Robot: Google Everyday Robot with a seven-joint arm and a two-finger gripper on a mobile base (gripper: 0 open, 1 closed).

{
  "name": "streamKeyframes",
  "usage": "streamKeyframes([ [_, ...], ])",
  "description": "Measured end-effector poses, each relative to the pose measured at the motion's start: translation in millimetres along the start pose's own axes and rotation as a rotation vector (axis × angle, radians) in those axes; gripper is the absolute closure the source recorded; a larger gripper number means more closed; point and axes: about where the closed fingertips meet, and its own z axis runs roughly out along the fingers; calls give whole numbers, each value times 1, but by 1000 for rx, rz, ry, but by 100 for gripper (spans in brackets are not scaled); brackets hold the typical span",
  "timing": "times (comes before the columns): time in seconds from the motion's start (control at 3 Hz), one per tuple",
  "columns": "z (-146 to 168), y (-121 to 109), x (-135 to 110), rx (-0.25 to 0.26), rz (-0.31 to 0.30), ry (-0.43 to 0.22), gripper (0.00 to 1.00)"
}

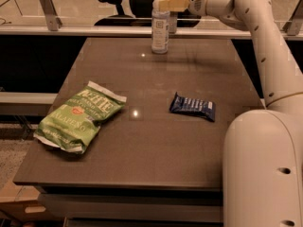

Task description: Move blue plastic bottle near rxbar blueberry

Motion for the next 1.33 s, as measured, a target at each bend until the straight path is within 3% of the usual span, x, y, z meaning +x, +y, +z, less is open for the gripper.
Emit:
streamKeyframes([
  [0.67,12,9,9,-39,27,-10,0],
  [1.0,14,10,11,-35,28,-19,17],
  [1.33,10,8,9,-17,10,-28,41],
])
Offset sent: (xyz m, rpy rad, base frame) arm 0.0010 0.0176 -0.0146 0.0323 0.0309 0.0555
